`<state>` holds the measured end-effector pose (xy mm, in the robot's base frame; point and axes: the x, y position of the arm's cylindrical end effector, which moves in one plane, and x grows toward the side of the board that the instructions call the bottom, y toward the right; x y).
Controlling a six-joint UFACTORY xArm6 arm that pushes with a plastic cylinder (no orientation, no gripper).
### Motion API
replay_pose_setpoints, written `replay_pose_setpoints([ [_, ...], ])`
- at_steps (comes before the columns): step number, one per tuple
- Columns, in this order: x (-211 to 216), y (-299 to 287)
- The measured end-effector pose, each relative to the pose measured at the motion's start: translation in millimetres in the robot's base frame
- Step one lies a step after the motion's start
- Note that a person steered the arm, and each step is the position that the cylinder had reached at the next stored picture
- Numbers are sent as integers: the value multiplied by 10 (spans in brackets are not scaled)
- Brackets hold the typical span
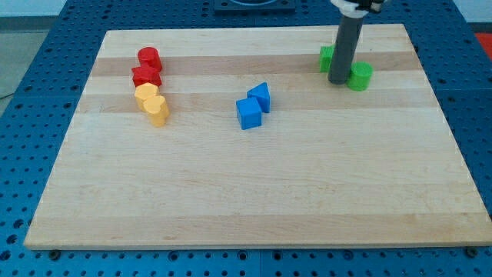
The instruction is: Push the green star closer to the green circle
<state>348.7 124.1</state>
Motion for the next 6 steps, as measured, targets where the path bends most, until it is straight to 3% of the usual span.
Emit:
replay_pose_setpoints([
  [1,95,-756],
  [2,-173,-1039],
  [3,-611,-1003],
  [5,-574,-26],
  [6,-511,179],
])
